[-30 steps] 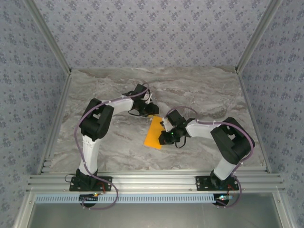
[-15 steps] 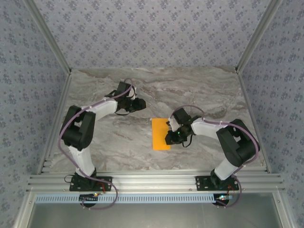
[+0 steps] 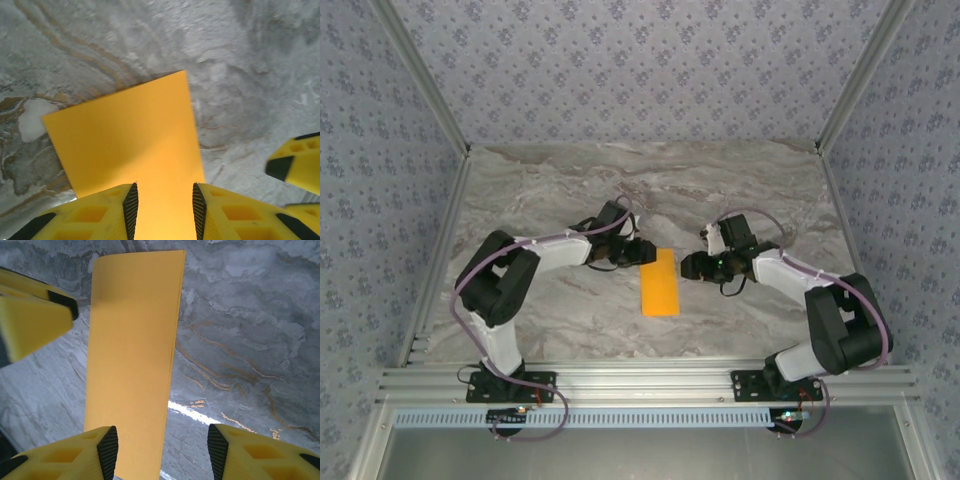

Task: Fold a paper plane with a square sheet of paper (fold left side to right side)
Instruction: Fold the triangle a second time at the center of the table.

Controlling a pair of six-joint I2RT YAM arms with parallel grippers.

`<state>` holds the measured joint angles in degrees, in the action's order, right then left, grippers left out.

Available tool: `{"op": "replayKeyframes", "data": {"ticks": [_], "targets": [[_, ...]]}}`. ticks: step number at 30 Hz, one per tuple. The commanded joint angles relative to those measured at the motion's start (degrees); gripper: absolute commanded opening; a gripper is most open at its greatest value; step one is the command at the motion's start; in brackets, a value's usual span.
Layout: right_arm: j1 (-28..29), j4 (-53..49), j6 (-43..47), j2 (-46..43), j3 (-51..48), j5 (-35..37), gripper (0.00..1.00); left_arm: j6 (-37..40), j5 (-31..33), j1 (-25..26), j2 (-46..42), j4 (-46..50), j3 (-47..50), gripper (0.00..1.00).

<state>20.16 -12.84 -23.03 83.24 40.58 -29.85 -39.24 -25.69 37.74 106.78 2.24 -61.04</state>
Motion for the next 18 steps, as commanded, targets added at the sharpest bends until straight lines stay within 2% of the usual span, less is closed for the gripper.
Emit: {"op": "replayKeyframes", "data": {"ticks": [1, 10, 18], "targets": [[-0.8, 3.0, -3.7, 1.8, -1.3, -4.5, 0.55, -0.8, 0.9, 0.1, 2.7, -0.7, -2.5, 0.35], [-0.8, 2.6, -4.2, 4.7, -0.5, -6.6, 0.54, -0.3, 2.6, 0.6, 3.8, 1.0, -1.0, 0.35], [-0.7, 4.3, -8.0, 11.2, 2.7, -13.8, 0.49, -1.0, 2.9, 1.3, 3.6, -0.6, 1.7, 0.35]]}}
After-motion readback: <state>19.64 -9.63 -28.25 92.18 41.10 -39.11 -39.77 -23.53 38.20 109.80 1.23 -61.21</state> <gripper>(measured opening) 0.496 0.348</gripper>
